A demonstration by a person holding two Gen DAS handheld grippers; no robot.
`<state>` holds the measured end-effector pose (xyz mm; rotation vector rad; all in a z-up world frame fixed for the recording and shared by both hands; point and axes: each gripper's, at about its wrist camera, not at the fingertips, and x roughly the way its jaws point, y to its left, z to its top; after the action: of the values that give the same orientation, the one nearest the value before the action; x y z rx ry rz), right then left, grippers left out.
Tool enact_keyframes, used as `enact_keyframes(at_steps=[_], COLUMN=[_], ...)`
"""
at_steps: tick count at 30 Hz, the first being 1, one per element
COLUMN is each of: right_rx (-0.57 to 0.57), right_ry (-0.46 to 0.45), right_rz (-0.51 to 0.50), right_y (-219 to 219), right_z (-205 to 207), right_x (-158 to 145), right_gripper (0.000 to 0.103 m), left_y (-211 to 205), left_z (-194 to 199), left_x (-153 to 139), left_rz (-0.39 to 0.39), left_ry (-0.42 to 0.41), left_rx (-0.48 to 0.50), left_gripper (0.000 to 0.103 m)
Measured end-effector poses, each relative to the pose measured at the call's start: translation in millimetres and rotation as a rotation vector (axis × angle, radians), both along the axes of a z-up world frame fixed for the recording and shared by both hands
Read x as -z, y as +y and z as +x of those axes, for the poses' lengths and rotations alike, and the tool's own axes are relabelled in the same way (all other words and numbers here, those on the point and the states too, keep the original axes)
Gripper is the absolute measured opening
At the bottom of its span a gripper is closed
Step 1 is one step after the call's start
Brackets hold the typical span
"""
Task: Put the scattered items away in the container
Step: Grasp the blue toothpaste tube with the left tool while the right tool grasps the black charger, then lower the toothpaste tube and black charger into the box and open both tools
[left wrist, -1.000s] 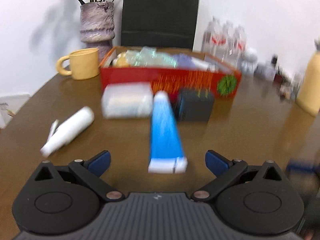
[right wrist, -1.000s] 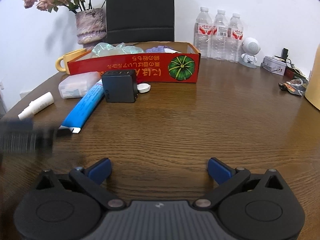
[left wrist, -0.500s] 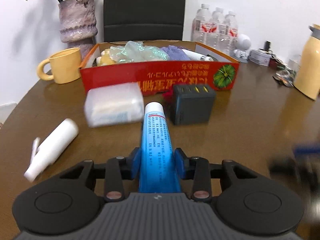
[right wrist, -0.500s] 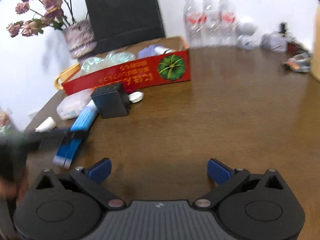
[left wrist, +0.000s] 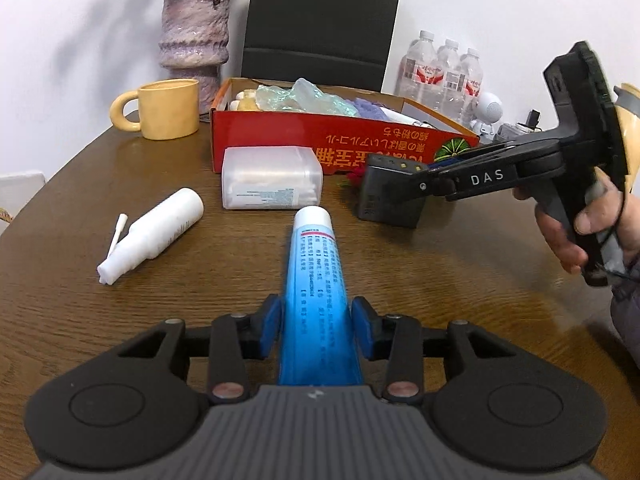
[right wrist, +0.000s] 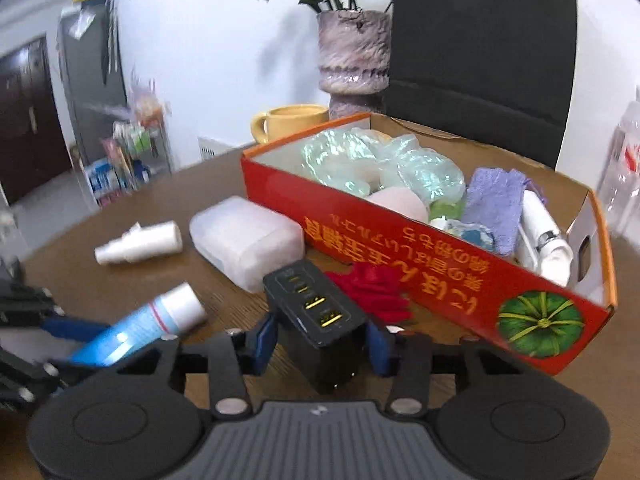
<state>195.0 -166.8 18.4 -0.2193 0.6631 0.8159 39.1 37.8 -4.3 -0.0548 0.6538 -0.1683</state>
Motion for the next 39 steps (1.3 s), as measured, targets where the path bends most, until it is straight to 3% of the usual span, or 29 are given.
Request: enact_keyframes(at_steps=[2,6,12,14,15,16,18,19,20,21,22,23,26,30,33,39], right_rx=[0.009,0.092,0.269,0.343,0.381,0.391,0.412,0.416,0.420,0.423,0.422,0.424,0.439,0.456,0.501,0.515], right_ry=[0.004,-0.075,-0.107,-0.120,-0.121,-0.117,-0.108,-0.115,-0.125,-0.135,-0.134,-0.123,-0.074,-0.027,-0.009,-0.191], right_rz=[0.027,0.019,-0.022,-0.024,-0.020,-0.027,-0.043,-0.057,-0.056,-0.055,-0.041,-0.022,0.025,0.056,0.125,0.105], right_y=[2,3,-8,-9,-10,-11,-11,-8,-7,-5,-4,-4,-7,-17,-36,-51], right_z=[-16,-77,-147,-163,-168,-167,-166,-165,-165,-164,-162,-159,-150,-143,-129,-70], right_x=[1,6,3,5,7,9,13,13,13,12,12,12,12,6,-17,-84], right_gripper=[0.031,0.029,0.030,0.035,0.042,0.056,0.058,0.058,0.058,0.058,0.052,0.031,0.030,0.030,0.030,0.030], left_y=[-3,-1,1,-1,-3,-4,-6,-8,-8,-8,-8,-8,-11,-7,0,14], left_z=[1,-2,-4,-2,0,2,6,7,7,8,8,8,0,3,43,142], left_x=[0,-1,-4,-3,-2,-2,-2,-2,-2,-2,-3,-4,-12,-46,-69,-105], left_rz=[0.009,0.004,-0.025,-0.017,-0.021,-0.025,-0.032,-0.023,-0.019,-0.015,-0.015,-0.028,-0.050,-0.095,-0.100,-0.082], left_ry=[-0.001,0.003,0.023,0.025,0.026,0.028,0.031,0.031,0.030,0.030,0.034,0.042,0.023,-0.042,-0.069,-0.099], left_rx=[-0.001,0.000,0.002,0.010,0.014,0.017,0.023,0.018,0.008,-0.003,-0.013,-0.007,0.012,0.050,0.041,-0.010], left_gripper=[0.039,0.038,0.040,0.050,0.066,0.071,0.067,0.055,0.052,0.037,0.036,0.036,0.036,0.036,0.036,0.036])
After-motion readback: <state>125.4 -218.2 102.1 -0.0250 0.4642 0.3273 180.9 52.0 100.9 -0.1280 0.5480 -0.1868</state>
